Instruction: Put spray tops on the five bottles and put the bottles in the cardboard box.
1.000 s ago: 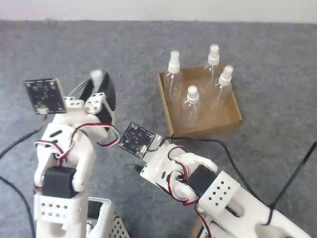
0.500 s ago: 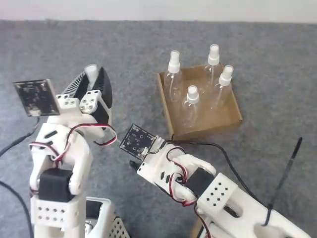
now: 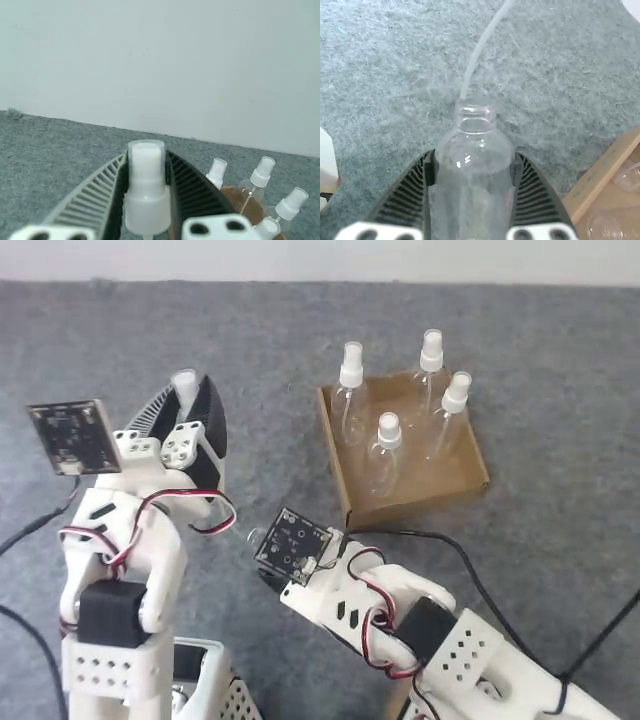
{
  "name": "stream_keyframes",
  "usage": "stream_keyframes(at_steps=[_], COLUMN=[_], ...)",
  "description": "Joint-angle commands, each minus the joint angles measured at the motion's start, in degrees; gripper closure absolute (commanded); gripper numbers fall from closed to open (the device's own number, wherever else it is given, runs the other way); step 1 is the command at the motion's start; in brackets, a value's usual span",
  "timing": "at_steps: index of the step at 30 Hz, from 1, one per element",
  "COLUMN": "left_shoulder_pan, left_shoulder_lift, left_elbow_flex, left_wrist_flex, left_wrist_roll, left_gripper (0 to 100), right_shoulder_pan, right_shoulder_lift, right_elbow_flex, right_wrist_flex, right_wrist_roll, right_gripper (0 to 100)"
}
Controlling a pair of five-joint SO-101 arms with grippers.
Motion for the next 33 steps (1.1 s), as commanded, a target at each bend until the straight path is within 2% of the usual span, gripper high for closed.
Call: stream_keyframes(at_steps=[1,6,24,33], left_shoulder_pan=[1.9,6.3,6.7,6.8], left_shoulder_lift=[-0.9,-0.9,-0.4,-0.3], left_elbow_flex=[-2.8,-3.6,-3.6,-3.6], left_wrist_flex=[2.2,3.8,-0.9,-3.0], left_wrist_roll=[0.5,0.5,0.5,2.9], left_gripper=[99,99,99,99], right_shoulder_pan=[-0.2,-0.1,-0.3,-0.3], right_shoulder_lift=[-0.8,-1.2,-1.2,-1.2], right_elbow_flex=[-0.5,-0.4,-0.3,-0.3], right_wrist_flex=[-0.3,-0.3,0.0,0.0], right_wrist_roll=[-0.3,-0.3,-0.3,-0.3], right_gripper=[99.2,99.2,99.2,99.2])
